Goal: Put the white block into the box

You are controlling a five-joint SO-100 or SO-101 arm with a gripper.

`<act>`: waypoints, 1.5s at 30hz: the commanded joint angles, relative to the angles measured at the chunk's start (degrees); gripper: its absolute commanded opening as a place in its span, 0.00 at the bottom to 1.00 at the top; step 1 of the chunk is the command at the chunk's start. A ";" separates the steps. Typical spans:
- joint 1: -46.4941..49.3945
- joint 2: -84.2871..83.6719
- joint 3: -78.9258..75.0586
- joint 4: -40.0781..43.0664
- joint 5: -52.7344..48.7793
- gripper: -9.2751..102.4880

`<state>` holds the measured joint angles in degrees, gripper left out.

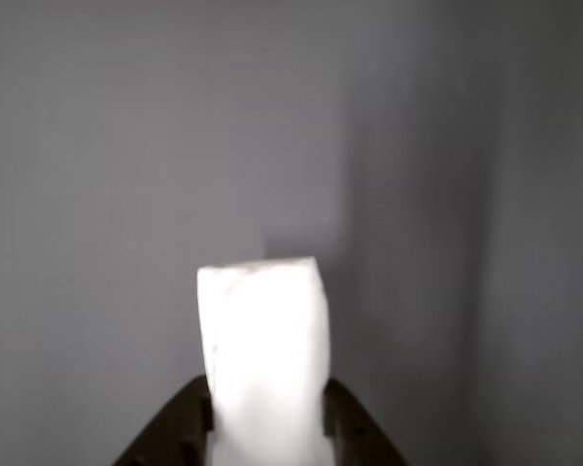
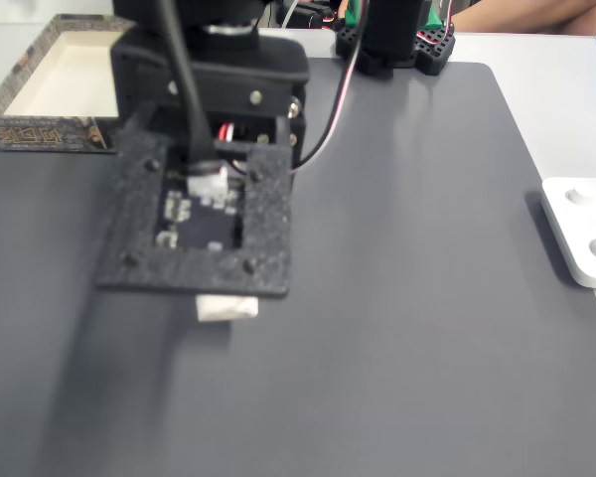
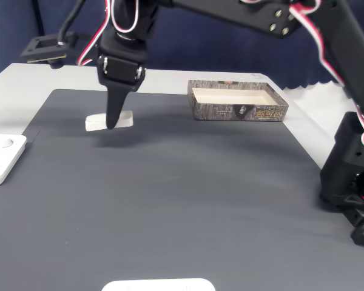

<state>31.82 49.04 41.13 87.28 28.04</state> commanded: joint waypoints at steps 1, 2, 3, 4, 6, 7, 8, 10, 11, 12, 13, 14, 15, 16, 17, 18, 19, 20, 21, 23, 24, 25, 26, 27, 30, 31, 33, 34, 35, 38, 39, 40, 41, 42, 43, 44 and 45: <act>2.72 15.12 10.37 -4.22 -0.35 0.07; 3.16 16.88 12.74 -4.92 -0.26 0.07; 3.60 18.46 14.94 -5.54 0.44 0.07; 4.13 20.21 17.31 -6.24 1.32 0.07; 5.36 23.47 21.01 -6.50 2.20 0.07; 6.15 25.14 23.03 -6.77 2.72 0.07; 6.86 26.98 25.14 -7.12 3.52 0.07; 8.53 30.15 28.74 -7.47 4.66 0.07; 9.40 31.90 31.03 -8.17 5.54 0.07; 10.37 33.57 33.05 -8.88 5.98 0.07; 11.34 34.63 34.19 -8.96 6.94 0.07; 12.30 35.51 35.07 -9.23 7.91 0.07; 13.27 36.47 36.12 -9.76 8.70 0.07; 14.24 37.44 37.27 -10.46 9.58 0.07; 15.29 38.14 37.97 -10.63 10.28 0.07; 16.35 38.76 38.50 -10.63 11.51 0.07; 17.40 39.38 39.02 -10.63 12.22 0.07; 18.54 39.99 39.46 -10.72 13.10 0.07; 19.60 40.61 40.08 -10.81 14.06 0.07; 21.88 42.36 42.10 -11.78 15.56 0.07; 22.94 43.07 42.89 -12.13 16.26 0.07; 24.17 43.68 43.59 -12.30 17.05 0.07; 25.31 44.03 44.12 -12.39 17.84 0.07; 26.46 44.30 44.56 -12.39 18.72 0.07; 29.53 44.47 45.18 -12.39 21.09 0.07; 30.41 44.47 45.26 -12.39 21.97 0.07; 32.34 44.47 45.26 -12.48 23.12 0.07; 33.31 44.38 45.26 -12.57 23.99 0.07; 34.28 44.21 45.26 -12.66 24.79 0.07; 37.09 43.51 45.44 -13.36 27.07 0.07; 38.06 43.33 45.53 -13.80 27.86 0.07; 38.94 43.07 45.53 -13.97 28.74 0.07; 39.73 42.63 45.53 -14.06 29.36 0.07; 40.52 42.10 45.53 -14.33 29.97 0.07; 41.31 41.66 45.53 -14.50 30.85 0.07; 42.01 41.22 45.53 -14.77 31.64 0.07; 42.71 40.61 45.44 -14.94 32.34 0.07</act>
<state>71.54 88.24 86.75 73.56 58.18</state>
